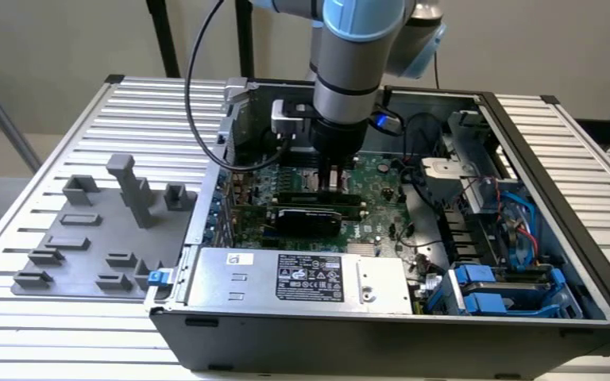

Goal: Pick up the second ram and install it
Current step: 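Insert the second ram into the second slot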

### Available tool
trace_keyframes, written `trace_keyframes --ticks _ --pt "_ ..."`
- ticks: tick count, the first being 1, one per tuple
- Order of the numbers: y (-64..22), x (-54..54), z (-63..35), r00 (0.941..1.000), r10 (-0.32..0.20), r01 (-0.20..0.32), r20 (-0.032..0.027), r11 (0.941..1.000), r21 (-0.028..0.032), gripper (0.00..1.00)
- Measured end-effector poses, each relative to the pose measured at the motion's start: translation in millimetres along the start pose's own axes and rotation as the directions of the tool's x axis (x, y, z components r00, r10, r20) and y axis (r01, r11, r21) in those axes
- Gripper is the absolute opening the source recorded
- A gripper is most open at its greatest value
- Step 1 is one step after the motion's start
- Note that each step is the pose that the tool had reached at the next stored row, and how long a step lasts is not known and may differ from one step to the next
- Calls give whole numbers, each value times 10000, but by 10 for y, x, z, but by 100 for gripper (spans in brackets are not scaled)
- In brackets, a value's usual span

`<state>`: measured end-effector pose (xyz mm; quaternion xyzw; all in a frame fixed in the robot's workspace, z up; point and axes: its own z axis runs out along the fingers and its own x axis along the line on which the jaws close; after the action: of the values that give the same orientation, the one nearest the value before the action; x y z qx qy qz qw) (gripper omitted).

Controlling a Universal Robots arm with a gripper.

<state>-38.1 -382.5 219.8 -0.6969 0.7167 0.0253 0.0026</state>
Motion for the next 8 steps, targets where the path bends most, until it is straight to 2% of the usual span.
trace_keyframes --ticks 1,2,5,8 --pt "1 0 2 10000 0 0 2 10000 -2 0" --pt "1 0 2 10000 2 -2 3 10000 -4 100" --pt "1 -1 -5 10000 1 -1 9 10000 1 100" --pt "2 -2 -53 10000 1 -1 24 10000 0 100"
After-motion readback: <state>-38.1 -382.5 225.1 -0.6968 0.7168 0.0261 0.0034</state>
